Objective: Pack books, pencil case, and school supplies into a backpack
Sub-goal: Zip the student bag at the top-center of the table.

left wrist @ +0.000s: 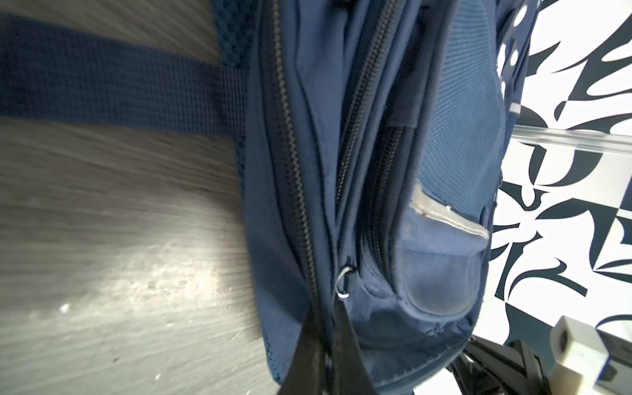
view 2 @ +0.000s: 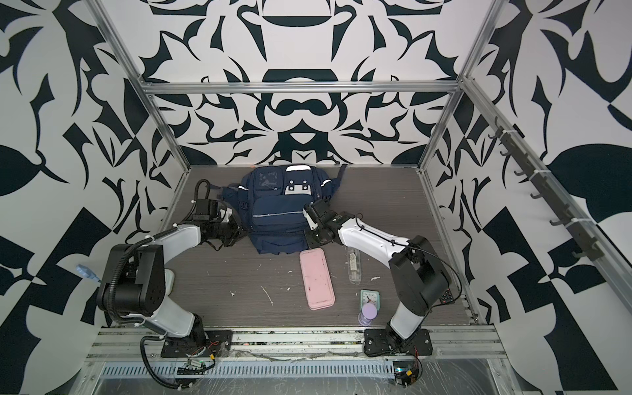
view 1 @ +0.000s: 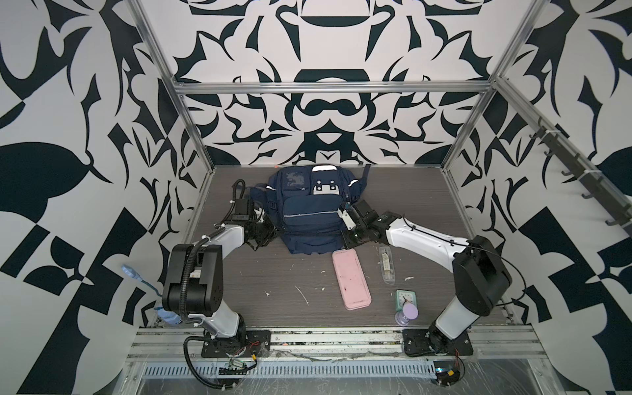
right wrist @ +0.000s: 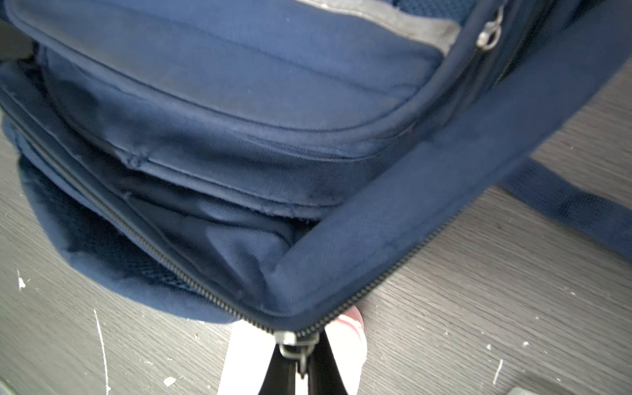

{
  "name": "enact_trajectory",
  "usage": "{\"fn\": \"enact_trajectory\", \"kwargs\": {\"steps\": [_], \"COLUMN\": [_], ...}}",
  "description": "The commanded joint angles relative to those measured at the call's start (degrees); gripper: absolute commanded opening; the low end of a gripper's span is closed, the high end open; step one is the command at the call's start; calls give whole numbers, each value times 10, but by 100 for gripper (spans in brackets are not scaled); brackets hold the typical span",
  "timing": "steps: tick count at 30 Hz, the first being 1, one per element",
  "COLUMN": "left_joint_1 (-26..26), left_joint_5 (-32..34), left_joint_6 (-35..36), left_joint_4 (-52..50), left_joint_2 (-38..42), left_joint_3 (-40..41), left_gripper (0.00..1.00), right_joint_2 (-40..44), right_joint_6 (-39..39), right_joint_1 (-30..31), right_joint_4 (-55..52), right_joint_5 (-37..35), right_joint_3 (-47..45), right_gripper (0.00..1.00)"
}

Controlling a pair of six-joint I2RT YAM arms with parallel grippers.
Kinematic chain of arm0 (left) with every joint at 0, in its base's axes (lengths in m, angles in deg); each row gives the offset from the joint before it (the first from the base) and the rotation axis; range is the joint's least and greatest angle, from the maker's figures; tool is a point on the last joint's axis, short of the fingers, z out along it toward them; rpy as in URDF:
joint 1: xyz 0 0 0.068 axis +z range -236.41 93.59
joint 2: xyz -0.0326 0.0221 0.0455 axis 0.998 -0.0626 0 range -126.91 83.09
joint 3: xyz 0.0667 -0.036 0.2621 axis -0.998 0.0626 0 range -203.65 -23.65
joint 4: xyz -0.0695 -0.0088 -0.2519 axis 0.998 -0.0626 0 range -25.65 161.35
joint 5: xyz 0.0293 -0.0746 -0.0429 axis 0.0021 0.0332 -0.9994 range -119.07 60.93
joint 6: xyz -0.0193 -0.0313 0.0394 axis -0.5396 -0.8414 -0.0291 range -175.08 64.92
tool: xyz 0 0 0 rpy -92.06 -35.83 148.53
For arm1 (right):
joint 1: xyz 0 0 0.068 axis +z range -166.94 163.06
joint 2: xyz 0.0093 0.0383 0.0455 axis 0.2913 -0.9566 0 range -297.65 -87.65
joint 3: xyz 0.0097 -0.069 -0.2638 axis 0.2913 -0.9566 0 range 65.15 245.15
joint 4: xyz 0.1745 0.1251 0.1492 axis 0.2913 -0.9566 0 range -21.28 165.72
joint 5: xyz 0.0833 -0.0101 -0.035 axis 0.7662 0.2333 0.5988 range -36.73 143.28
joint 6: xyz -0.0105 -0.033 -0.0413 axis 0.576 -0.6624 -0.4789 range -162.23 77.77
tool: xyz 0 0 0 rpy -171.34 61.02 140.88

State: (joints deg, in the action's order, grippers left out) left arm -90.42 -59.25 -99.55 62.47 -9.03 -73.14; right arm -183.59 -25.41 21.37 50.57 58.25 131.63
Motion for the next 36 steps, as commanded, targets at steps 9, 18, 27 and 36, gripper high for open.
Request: {"fn": "enact_trajectory", "kwargs": {"steps": [9, 18, 27, 36], "left_joint_1": [-14, -16, -16, -28], "left_joint_5": [46, 34, 52, 30], "left_joint_6": [-17, -32, -4, -32], "left_joint_4": [15, 13, -40, -39], "left_joint_2": [-60, -74, 39, 114], "left_joint_3": [-90, -130, -85, 4], "left_gripper": [4, 49, 72, 70], "right_joint_2": [-20, -61, -95, -151], "right_joint_6": [23, 28, 25, 18], "right_joint_1": [38, 81, 107, 138], "right_joint_4": [-16, -19, -26, -33], "right_joint_5": [-25, -32, -25, -16], "right_joint_3": [43, 97, 155, 232], "right_gripper": [0, 0, 0, 0]}}
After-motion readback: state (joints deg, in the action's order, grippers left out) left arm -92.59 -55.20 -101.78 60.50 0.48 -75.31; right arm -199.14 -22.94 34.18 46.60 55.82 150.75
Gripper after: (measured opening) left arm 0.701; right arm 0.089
